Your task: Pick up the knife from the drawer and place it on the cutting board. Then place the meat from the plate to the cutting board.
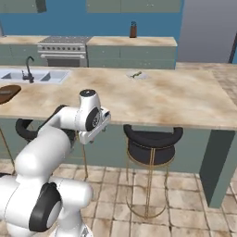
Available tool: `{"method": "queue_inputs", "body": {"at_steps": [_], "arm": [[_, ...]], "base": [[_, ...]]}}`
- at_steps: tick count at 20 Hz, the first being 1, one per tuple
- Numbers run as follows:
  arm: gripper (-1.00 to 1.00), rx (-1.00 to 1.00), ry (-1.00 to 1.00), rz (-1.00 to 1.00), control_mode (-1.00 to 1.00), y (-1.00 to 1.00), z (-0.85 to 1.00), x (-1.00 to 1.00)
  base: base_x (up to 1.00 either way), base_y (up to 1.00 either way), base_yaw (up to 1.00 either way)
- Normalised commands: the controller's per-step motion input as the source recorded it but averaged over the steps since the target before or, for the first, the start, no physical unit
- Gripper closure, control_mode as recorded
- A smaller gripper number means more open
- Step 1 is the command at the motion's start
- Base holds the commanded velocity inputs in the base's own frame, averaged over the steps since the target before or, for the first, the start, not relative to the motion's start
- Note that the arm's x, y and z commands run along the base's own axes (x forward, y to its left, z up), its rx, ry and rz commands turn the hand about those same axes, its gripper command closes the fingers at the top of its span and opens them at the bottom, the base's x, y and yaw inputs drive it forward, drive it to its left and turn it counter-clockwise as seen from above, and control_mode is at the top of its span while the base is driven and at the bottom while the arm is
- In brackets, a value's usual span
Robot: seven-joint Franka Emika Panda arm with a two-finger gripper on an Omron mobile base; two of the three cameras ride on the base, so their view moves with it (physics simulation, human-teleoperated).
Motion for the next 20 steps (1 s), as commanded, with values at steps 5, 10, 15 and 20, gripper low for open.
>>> {"method": "queue_inputs", "body": {"at_steps": [5,10,15,20], "arm": [[-1.00,0.00,0.00,0.00,1.00,0.00,0.00,0.00],[-1.00,0.00,0.00,0.00,1.00,0.00,0.00,0.00],[-1.00,0.00,0.00,0.00,1.00,0.00,0.00,0.00],[-1.00,0.00,0.00,0.00,1.00,0.00,0.00,0.00]], "base": [[0.07,-1.00,0.00],[0.11,-1.00,0.01],[0.17,-1.00,0.04],[0.25,-1.00,0.06]]}}
